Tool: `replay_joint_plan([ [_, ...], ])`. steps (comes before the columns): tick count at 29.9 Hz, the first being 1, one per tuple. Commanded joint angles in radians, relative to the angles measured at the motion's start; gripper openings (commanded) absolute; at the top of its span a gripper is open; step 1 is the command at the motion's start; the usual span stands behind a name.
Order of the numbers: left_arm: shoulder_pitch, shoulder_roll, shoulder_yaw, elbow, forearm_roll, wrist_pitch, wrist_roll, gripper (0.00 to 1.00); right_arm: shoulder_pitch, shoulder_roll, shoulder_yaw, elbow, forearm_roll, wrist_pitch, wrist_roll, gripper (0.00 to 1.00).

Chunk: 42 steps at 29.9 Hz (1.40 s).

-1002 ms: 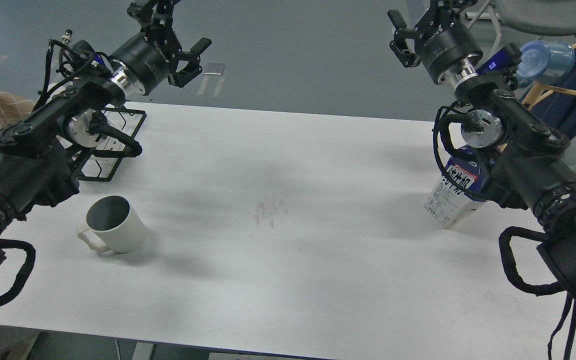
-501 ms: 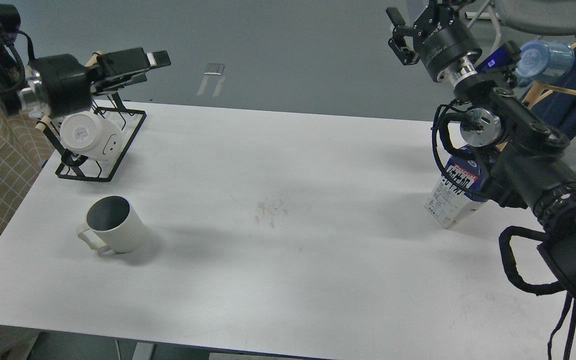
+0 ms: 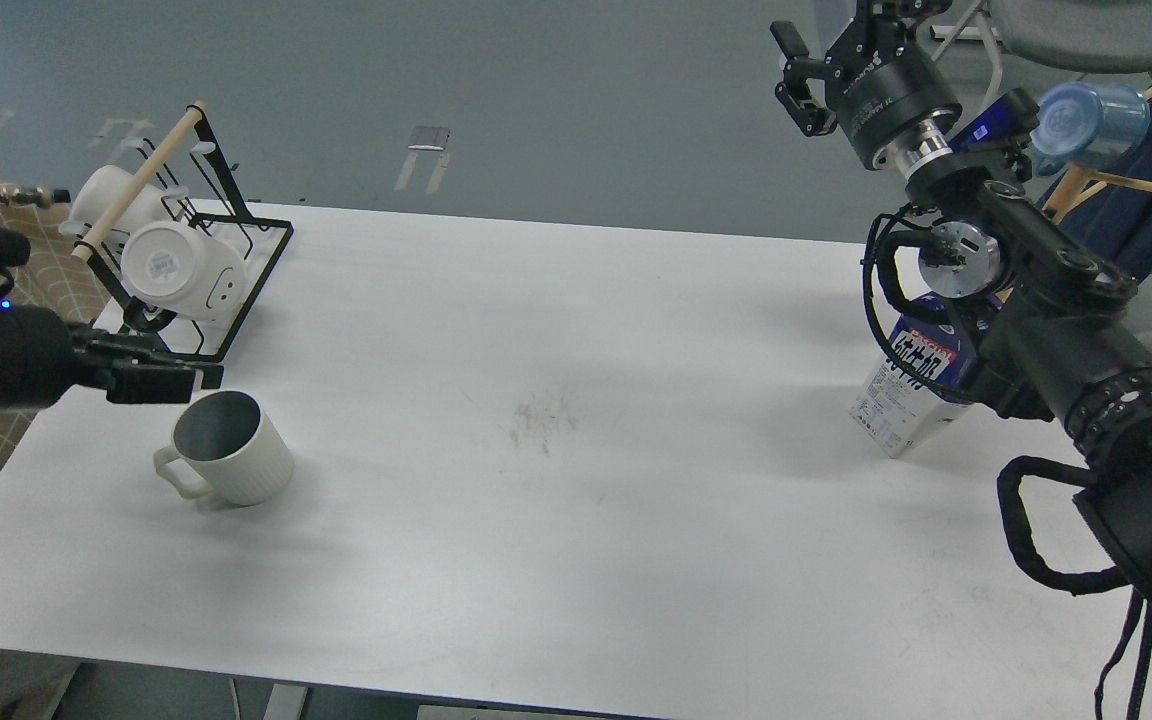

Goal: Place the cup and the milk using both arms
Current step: 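Move the left gripper down toward the white mug, then grasp the white mug rim with the left gripper and lift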

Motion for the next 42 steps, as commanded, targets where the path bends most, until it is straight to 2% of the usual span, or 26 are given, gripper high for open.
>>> replay_joint_plan([
  [1, 0.001, -0.009, 0.048, 0.041, 0.005, 0.008, 0.000, 1.00, 0.000, 0.000, 0.000, 0.000, 0.000, 0.000, 0.000, 1.00],
  [11, 0.000, -0.101, 0.053, 0.167, 0.001, 0.026, 0.000, 1.00, -0.003, 0.000, 0.000, 0.009, 0.000, 0.000, 0.000, 1.00],
  [18, 0.000, -0.135, 0.053, 0.190, 0.004, 0.038, 0.000, 0.99, -0.003, 0.000, 0.000, 0.009, 0.000, 0.000, 0.000, 1.00],
  [21, 0.000, -0.136, 0.053, 0.188, 0.005, 0.044, 0.000, 0.95, -0.003, 0.000, 0.000, 0.008, 0.000, 0.000, 0.000, 1.00],
  [22, 0.001, -0.138, 0.053, 0.188, 0.005, 0.044, 0.000, 0.91, -0.003, 0.000, 0.000, 0.008, 0.000, 0.000, 0.000, 1.00],
  [24, 0.001, -0.140, 0.054, 0.188, 0.007, 0.043, 0.000, 0.75, -0.003, 0.000, -0.002, 0.008, 0.000, 0.000, 0.000, 1.00],
  [25, 0.003, -0.141, 0.056, 0.190, 0.007, 0.043, 0.000, 0.57, -0.003, 0.000, -0.002, 0.009, 0.000, 0.000, 0.000, 1.00],
  [26, 0.001, -0.143, 0.059, 0.190, 0.007, 0.043, 0.000, 0.49, -0.003, 0.000, -0.002, 0.009, 0.000, 0.000, 0.000, 1.00],
  [27, 0.001, -0.143, 0.065, 0.190, 0.007, 0.044, 0.000, 0.44, -0.003, 0.000, 0.000, 0.009, 0.000, 0.000, 0.000, 1.00],
  [30, 0.001, -0.143, 0.082, 0.188, 0.007, 0.043, 0.000, 0.42, -0.003, 0.000, 0.000, 0.009, 0.000, 0.000, 0.000, 1.00],
  [32, 0.003, -0.141, 0.083, 0.188, 0.007, 0.044, 0.000, 0.31, -0.003, 0.000, 0.000, 0.009, 0.000, 0.000, 0.000, 1.00],
  [33, 0.003, -0.141, 0.085, 0.188, 0.007, 0.044, 0.000, 0.22, -0.003, 0.000, -0.002, 0.008, 0.000, 0.000, 0.000, 1.00],
  [34, 0.001, -0.141, 0.085, 0.188, 0.007, 0.044, 0.000, 0.00, -0.003, 0.000, -0.002, 0.008, 0.000, 0.000, 0.000, 1.00],
  [42, -0.015, -0.141, 0.083, 0.179, 0.007, 0.046, 0.000, 0.00, -0.003, 0.000, -0.002, 0.008, 0.000, 0.000, 0.000, 1.00],
])
